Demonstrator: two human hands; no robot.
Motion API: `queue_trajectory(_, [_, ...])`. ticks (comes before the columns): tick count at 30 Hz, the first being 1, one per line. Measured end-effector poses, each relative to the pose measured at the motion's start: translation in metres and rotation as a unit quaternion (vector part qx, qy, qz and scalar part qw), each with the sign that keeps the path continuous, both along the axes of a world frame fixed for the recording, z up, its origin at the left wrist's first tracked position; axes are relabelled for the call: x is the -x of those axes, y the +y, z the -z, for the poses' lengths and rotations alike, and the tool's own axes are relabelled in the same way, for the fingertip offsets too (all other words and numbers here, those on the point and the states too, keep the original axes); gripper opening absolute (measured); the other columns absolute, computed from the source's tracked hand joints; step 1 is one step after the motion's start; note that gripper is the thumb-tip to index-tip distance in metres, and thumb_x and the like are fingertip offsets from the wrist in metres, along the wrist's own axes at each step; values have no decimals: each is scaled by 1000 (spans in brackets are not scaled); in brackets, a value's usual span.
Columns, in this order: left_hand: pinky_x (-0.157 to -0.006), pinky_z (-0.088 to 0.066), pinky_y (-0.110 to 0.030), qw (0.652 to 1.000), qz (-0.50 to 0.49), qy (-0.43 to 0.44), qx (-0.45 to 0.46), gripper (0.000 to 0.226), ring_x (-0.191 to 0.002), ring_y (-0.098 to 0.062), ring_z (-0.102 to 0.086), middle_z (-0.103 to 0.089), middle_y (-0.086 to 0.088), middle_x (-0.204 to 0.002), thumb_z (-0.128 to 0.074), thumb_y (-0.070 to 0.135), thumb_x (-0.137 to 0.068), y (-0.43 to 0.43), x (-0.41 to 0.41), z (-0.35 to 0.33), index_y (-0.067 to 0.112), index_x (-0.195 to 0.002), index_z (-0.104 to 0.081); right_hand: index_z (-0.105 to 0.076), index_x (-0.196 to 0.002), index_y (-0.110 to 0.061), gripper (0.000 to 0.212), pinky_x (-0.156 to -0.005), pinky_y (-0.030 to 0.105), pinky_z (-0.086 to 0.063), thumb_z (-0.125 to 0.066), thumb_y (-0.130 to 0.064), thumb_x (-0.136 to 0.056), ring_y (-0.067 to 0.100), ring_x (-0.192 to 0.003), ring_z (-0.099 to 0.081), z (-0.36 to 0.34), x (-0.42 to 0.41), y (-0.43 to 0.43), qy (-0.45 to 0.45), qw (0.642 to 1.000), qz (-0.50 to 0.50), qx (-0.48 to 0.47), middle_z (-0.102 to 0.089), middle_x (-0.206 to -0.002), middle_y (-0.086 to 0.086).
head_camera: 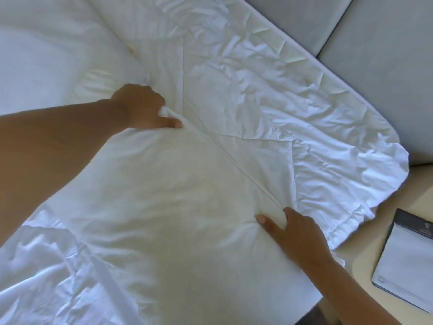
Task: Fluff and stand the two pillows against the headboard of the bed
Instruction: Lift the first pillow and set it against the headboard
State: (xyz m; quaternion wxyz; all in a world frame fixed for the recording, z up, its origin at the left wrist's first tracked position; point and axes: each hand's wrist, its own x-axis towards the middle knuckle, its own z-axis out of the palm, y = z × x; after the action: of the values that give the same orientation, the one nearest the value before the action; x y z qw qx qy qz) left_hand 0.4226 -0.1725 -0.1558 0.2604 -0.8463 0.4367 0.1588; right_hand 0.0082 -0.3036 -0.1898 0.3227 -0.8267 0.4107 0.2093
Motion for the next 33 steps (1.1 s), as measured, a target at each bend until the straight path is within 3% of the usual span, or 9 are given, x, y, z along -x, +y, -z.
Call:
queue_trajectory(3, [-75,-54,-39,1000,-7,-15,16,80,-69,-23,-60,-62,1,-69,-27,97,-68,-4,0,-31,23,-70,-59,-48,-74,-18,79,-65,36,-43,-34,-95,-64,18,-69,-56,-17,-6,-11,-30,1000,-5,2,-60,-69,-3])
queue_trajectory(8, [-69,-41,-36,993,11,-56,103,76,-72,-29,-54,-56,-6,-68,-32,92,-71,-31,4,-92,19,-66,-51,-47,-73,-19,79,-73,41,-49,-30,-95,-61,24,-78,-58,-49,-15,-59,-73,997,-8,37,-59,-69,-4])
queue_trajectory(10, [-69,-43,-37,988,-6,-63,140,78,-71,-31,-55,-54,-7,-64,-33,92,-69,-45,8,-113,16,-66,-51,-46,-72,-19,78,-71,42,-49,-30,-94,-60,26,-75,-59,-65,-17,-86,-100,993,-12,61,-59,-67,-4])
queue_trajectory(15, [-78,-49,-41,970,-6,-87,226,112,-86,-39,-63,-67,-15,-80,-21,100,-59,-105,9,-150,6,-99,-67,-41,-72,-22,73,-67,39,-44,-28,-93,-58,29,-72,-52,-110,-17,-158,-132,981,-16,141,-53,-63,-5])
queue_trajectory(17, [-83,-49,-44,962,-4,-80,261,114,-93,-41,-62,-69,-18,-88,-22,99,-58,-132,11,-161,5,-104,-67,-39,-70,-21,71,-65,38,-40,-30,-91,-59,30,-67,-46,-128,-16,-184,-149,973,-15,176,-46,-59,-4])
queue_trajectory(19, [-84,-47,-45,957,-6,-74,281,115,-97,-41,-61,-69,-20,-94,-23,99,-59,-159,13,-171,3,-106,-67,-39,-69,-20,73,-63,39,-44,-32,-92,-61,33,-65,-52,-145,-14,-207,-159,964,-11,211,-50,-59,3])
queue_trajectory(24, [-75,-49,-46,941,26,-76,328,91,-73,-33,-52,-53,-11,-65,-27,94,-68,-218,8,-194,6,-68,-51,-36,-68,-19,72,-59,40,-48,-35,-91,-66,33,-58,-53,-178,-13,-256,-170,948,0,268,-51,-56,7])
queue_trajectory(29, [-67,-42,-41,914,62,-96,391,77,-65,-31,-47,-47,-11,-60,-37,83,-79,-264,-2,-214,8,-62,-44,-36,-67,-15,71,-55,39,-45,-45,-85,-70,32,-51,-47,-205,-17,-293,-208,923,6,325,-43,-50,6])
queue_trajectory(33, [-63,-35,-39,898,65,-87,426,77,-60,-30,-44,-40,-9,-55,-38,84,-78,-300,-7,-224,9,-59,-36,-21,-63,-25,71,-52,36,-40,-49,-89,-72,34,-46,-49,-223,-20,-309,-215,908,20,359,-32,-46,2])
